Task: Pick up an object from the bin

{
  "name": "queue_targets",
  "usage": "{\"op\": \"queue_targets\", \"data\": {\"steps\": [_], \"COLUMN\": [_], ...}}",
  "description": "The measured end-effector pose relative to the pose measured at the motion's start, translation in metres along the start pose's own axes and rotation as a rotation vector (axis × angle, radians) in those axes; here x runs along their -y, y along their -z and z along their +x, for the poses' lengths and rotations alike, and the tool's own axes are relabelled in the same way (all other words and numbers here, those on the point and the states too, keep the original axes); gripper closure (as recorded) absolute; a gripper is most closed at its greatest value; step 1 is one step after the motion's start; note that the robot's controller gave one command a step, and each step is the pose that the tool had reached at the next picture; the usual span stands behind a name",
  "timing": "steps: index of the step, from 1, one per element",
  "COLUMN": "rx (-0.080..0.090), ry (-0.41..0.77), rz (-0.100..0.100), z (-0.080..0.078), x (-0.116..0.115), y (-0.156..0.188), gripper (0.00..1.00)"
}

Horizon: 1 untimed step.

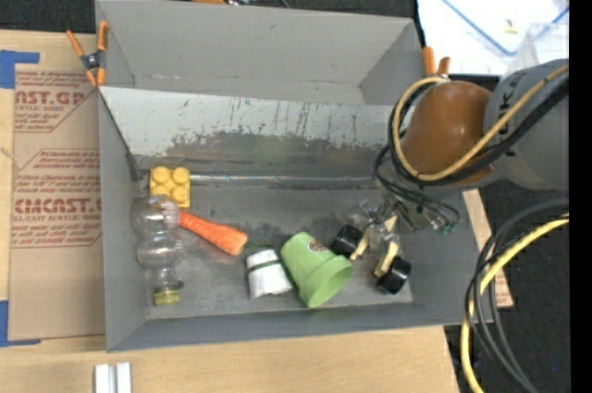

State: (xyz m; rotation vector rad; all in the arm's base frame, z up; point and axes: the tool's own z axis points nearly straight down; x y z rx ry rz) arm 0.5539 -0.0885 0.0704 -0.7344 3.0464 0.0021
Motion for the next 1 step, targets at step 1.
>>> {"op": "queue_targets", "data": {"steps": [1], "rx": [-0.006], "ry": [0.0], "rz": [-0.005], "z": [0.0014], "x": [-0.0021], "y": [0.0427], "gripper": [1.0]}}
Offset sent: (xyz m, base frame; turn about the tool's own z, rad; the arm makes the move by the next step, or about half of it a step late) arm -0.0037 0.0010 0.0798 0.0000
